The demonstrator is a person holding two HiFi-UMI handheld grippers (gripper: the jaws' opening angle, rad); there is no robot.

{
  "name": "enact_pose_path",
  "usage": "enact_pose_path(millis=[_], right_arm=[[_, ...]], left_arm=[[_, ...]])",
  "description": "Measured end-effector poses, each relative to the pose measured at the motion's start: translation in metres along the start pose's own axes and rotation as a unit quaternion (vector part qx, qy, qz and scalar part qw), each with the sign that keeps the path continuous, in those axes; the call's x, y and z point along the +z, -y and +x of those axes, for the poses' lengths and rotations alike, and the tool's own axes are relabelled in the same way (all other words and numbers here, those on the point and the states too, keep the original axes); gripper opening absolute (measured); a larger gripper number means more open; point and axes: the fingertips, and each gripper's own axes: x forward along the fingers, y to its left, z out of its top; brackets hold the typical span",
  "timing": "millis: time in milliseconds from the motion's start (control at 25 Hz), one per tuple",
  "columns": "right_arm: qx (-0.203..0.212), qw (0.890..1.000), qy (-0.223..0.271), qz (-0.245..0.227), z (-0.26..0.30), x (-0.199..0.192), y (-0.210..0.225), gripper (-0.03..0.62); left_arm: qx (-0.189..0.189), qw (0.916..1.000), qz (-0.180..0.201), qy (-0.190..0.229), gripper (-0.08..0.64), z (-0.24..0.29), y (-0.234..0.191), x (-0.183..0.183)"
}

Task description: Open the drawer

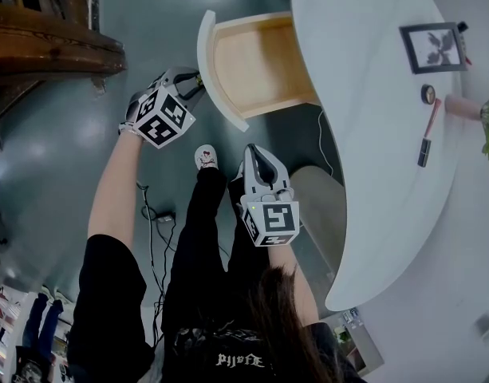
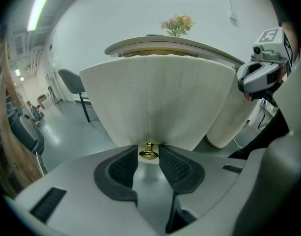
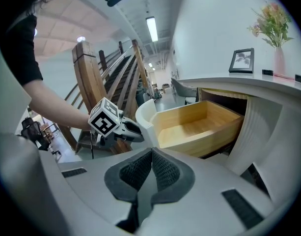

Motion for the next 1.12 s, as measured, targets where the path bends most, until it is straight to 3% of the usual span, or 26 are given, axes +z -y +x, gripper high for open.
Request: enact_pose_path(millis=[120,280,400,720,880,1120], right_arm=[[0.003,1.0,-0.01,-0.002,-0.005,-0.002,-0.002,0.026],[0.005,1.0,-0.012,-0.003,-0.013,0.003,0.0,0.026],[0.007,1.0,-0.006,-0.002,-0.017,0.013,0.0,0.026],[0.006,1.0,0.012,-0.011,-0.035,0.048,-0.005,0.026],[0.006,0.999,0.029,-0.02,-0.045,0.073,-0.005,0.026],[0.006,0.998,0.051,-0.039,-0.061,0.111,-0.005,0.026]], left_arm=[[0.004,0.9995,-0.031,0.007,0.195,-0.005,0.003,-0.002],[0.009,0.9997,-0.024,0.002,0.209,-0.017,0.01,0.001],[0.026,0.9978,-0.057,0.024,0.218,-0.03,0.009,0.011],[0.048,0.9862,-0.137,0.079,0.218,-0.08,0.022,0.044],[0.059,0.9762,-0.175,0.114,0.218,-0.11,0.033,0.067],[0.067,0.9694,-0.188,0.142,0.218,-0.152,0.056,0.09]])
